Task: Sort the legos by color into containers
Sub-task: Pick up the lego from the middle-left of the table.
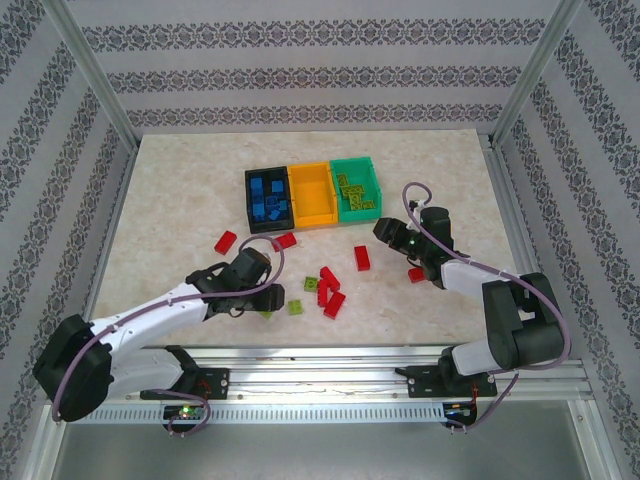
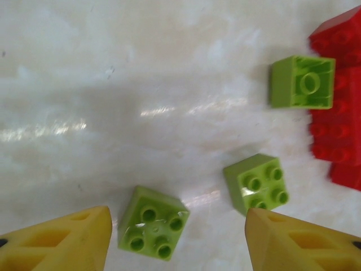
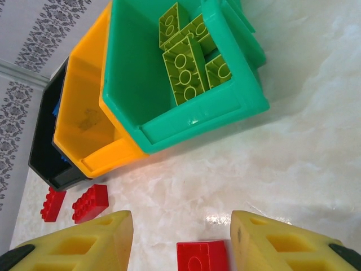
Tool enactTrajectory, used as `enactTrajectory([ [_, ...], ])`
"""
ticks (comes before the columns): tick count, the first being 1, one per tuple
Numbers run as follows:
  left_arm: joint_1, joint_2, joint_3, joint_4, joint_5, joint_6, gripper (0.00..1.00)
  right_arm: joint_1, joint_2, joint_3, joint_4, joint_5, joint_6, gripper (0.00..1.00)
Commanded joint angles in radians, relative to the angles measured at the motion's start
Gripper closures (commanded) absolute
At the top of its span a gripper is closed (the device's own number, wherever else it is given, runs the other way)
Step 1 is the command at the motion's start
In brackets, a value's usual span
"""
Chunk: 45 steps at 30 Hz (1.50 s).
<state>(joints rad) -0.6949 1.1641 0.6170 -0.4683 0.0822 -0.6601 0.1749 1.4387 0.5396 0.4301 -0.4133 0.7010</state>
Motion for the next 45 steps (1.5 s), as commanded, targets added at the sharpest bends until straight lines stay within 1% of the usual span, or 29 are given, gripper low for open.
enactTrajectory([
  [1,-0.009,0.045,-0.005,-0.063,-0.012,-0.026,0.37,0.012,0.014,0.026,-0.011,0.013,-0.025,0.5],
  [5,-0.009,0.124,0.037,-0.139,-0.068,-0.034,0.39,0.017,0.01,0.026,-0.007,0.014,-0.026,0.5],
  [7,-0.009,0.146,0.047,-0.143,-0.076,-0.03,0.39,0.015,0.012,0.028,-0.013,0.014,-0.028,0.5],
  [10,-0.01,0.185,0.057,-0.114,-0.032,-0.018,0.47,0.013,0.002,0.026,-0.013,0.011,-0.028,0.5],
  [12,-0.012,0.203,0.064,-0.119,-0.027,-0.025,0.49,0.014,-0.004,0.024,-0.014,0.022,-0.033,0.5],
  [14,-0.011,0.211,0.063,-0.112,-0.03,-0.028,0.53,0.012,-0.003,0.026,-0.02,0.017,-0.034,0.5],
  [17,-0.011,0.221,0.066,-0.095,-0.003,-0.03,0.54,0.011,-0.011,0.024,-0.018,0.014,-0.03,0.5],
  [20,-0.014,0.217,0.064,-0.092,0.012,-0.041,0.54,0.012,-0.009,0.023,-0.022,0.023,-0.035,0.5],
  [21,-0.015,0.216,0.063,-0.092,0.014,-0.04,0.52,0.009,-0.007,0.026,-0.024,0.017,-0.035,0.5],
  [23,-0.018,0.211,0.067,-0.107,0.008,-0.038,0.44,0.008,-0.011,0.025,-0.019,0.011,-0.029,0.5],
  [25,-0.026,0.196,0.076,-0.13,-0.013,-0.041,0.4,0.013,-0.014,0.021,-0.016,0.019,-0.032,0.5],
  [29,-0.028,0.171,0.062,-0.109,-0.004,-0.052,0.4,0.009,-0.009,0.026,-0.022,0.011,-0.031,0.5],
  [34,-0.049,0.185,0.06,-0.116,-0.006,-0.068,0.48,0.008,-0.012,0.025,-0.027,0.019,-0.038,0.5],
  [42,-0.066,0.253,0.063,-0.088,-0.01,-0.071,0.6,0.003,-0.014,0.024,-0.027,0.014,-0.035,0.5],
  [43,-0.069,0.26,0.07,-0.084,-0.009,-0.072,0.63,0.003,-0.018,0.023,-0.025,0.014,-0.035,0.5],
  [45,-0.076,0.271,0.09,-0.087,-0.013,-0.07,0.65,0.004,-0.021,0.019,-0.025,0.02,-0.038,0.5],
])
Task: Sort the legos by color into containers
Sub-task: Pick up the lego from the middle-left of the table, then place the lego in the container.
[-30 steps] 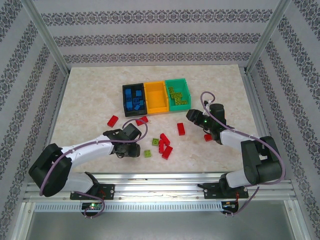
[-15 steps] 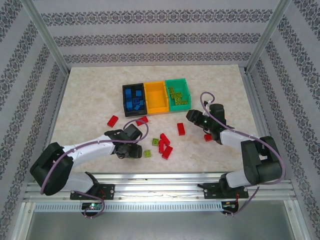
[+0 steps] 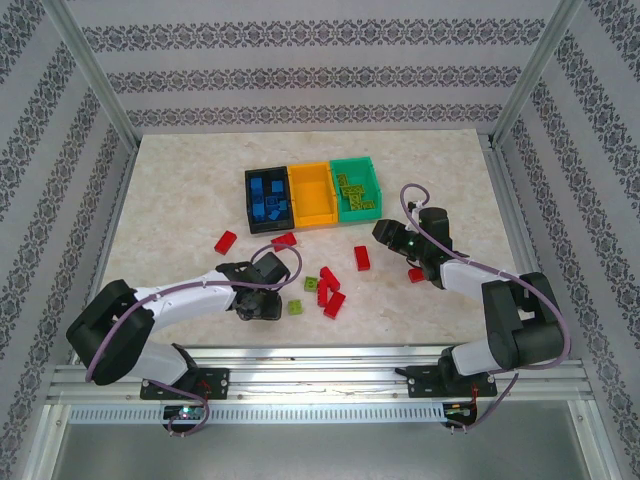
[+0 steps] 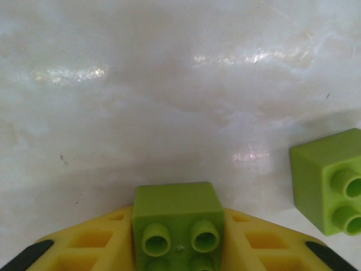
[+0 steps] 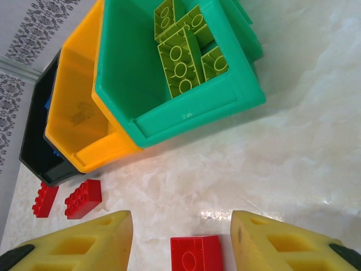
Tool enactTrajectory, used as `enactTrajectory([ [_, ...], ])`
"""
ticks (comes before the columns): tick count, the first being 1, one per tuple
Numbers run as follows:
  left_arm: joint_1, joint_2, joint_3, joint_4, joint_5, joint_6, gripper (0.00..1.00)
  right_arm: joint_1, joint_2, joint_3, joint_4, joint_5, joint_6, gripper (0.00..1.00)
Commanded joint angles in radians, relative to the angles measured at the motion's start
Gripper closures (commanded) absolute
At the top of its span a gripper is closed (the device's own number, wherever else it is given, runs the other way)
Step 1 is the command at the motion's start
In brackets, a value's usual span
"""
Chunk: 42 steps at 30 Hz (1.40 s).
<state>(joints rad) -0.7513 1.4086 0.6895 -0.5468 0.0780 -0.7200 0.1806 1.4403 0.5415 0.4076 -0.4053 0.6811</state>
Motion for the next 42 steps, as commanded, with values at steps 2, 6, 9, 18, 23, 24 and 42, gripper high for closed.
enactTrajectory([
  [2,-0.023,0.029,0.036,-0.002,-0.011,-0.006,0.68,-0.003,-0.02,0.019,-0.006,0.016,-0.018,0.5],
  [6,-0.023,0.034,0.101,0.029,-0.006,0.014,0.69,-0.003,-0.02,0.015,0.008,0.007,-0.011,0.5],
  [9,-0.023,0.044,0.157,0.063,-0.018,0.036,0.7,-0.007,-0.002,0.022,-0.001,0.009,-0.015,0.5],
  [18,-0.001,0.237,0.511,-0.001,-0.041,0.164,0.71,-0.019,-0.008,0.016,0.017,-0.013,0.003,0.5],
  [23,0.034,0.383,0.748,-0.02,0.003,0.207,0.71,-0.026,-0.007,0.012,0.017,-0.005,0.001,0.5],
  [24,0.041,0.412,0.794,-0.025,0.012,0.215,0.71,-0.029,-0.007,0.011,0.02,-0.012,0.006,0.5],
  [42,0.115,1.021,1.824,-0.385,-0.019,0.324,0.57,-0.026,-0.046,-0.009,0.03,0.002,0.009,0.5],
])
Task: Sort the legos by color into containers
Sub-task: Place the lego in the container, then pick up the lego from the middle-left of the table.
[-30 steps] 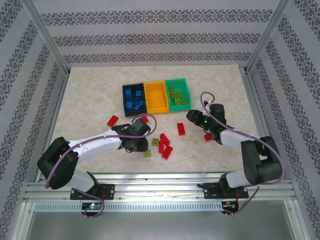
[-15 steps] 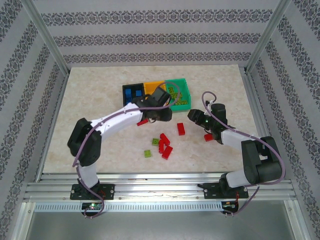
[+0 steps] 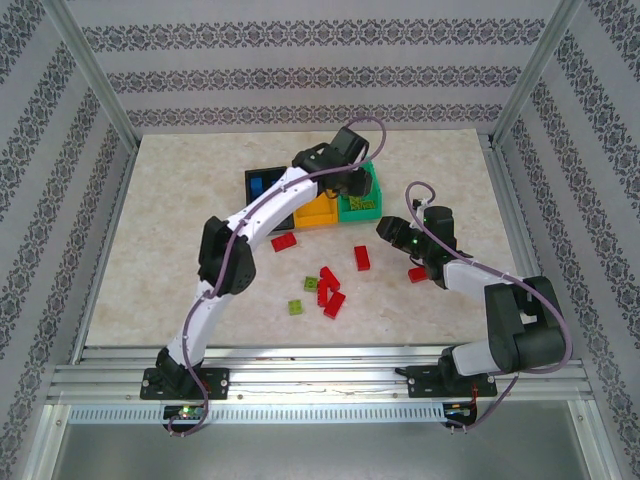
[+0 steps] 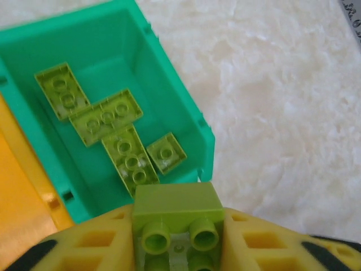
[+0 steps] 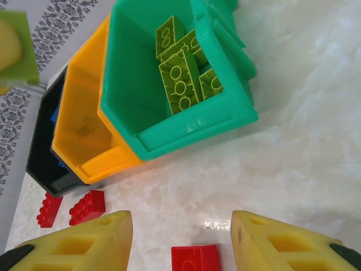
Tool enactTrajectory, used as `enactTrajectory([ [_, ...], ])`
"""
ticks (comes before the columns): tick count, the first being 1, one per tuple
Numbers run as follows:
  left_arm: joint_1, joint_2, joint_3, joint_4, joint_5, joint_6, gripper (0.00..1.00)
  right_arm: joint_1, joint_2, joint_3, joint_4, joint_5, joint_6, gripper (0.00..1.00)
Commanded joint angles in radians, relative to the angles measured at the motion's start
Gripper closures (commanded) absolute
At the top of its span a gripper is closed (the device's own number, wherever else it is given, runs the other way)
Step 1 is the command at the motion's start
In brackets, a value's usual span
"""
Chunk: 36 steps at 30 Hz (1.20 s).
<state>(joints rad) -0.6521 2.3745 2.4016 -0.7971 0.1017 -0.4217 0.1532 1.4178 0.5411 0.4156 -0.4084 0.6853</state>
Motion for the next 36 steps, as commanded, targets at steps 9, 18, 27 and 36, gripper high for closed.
enactTrajectory([
  [9,-0.018,-0.02,0.027,-0.136,-0.065,0.051,0.28,0.0,-0.018,-0.003,0.018,-0.003,0.005,0.5],
  [18,-0.057,-0.386,-0.616,0.166,-0.029,0.003,0.3,0.007,-0.014,-0.003,0.027,-0.008,0.012,0.5],
  [27,-0.073,-0.615,-1.035,0.284,0.035,-0.062,0.32,0.015,0.002,0.005,0.02,0.005,0.0,0.5],
  [36,-0.103,-0.759,-1.34,0.36,0.019,-0.17,0.34,0.022,0.014,0.013,0.013,0.0,-0.003,0.5],
])
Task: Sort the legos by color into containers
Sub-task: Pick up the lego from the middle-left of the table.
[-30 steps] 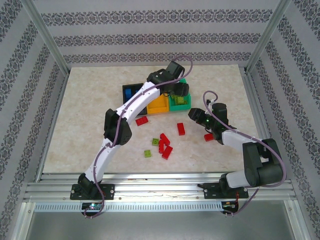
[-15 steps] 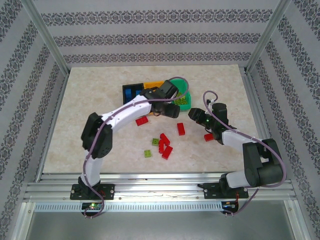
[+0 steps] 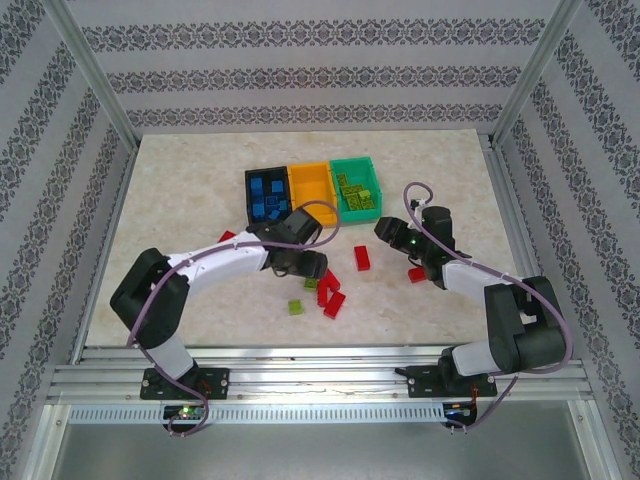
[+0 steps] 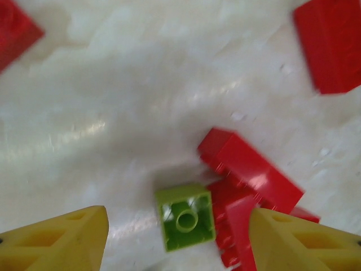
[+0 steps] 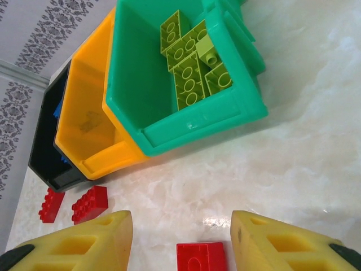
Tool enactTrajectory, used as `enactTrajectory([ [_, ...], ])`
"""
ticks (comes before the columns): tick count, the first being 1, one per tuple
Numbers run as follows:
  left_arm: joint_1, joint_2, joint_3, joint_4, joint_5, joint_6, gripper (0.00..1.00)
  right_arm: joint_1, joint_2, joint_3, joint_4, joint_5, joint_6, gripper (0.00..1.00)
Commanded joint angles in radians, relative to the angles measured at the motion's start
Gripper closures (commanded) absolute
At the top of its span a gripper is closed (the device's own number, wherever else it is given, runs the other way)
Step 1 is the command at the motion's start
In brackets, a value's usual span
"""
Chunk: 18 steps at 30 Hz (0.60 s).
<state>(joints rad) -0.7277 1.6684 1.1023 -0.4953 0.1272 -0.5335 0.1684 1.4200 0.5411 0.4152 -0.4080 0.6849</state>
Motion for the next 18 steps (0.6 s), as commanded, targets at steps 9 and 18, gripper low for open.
enactTrajectory([
  [9,-0.103,-0.153,-0.22,0.045,-0.067,-0.195,0.35,0.016,0.005,0.011,0.015,0.003,-0.003,0.5],
  [18,-0.161,-0.14,-0.331,0.115,-0.097,-0.321,0.41,0.026,0.022,0.019,0.009,0.013,-0.011,0.5],
])
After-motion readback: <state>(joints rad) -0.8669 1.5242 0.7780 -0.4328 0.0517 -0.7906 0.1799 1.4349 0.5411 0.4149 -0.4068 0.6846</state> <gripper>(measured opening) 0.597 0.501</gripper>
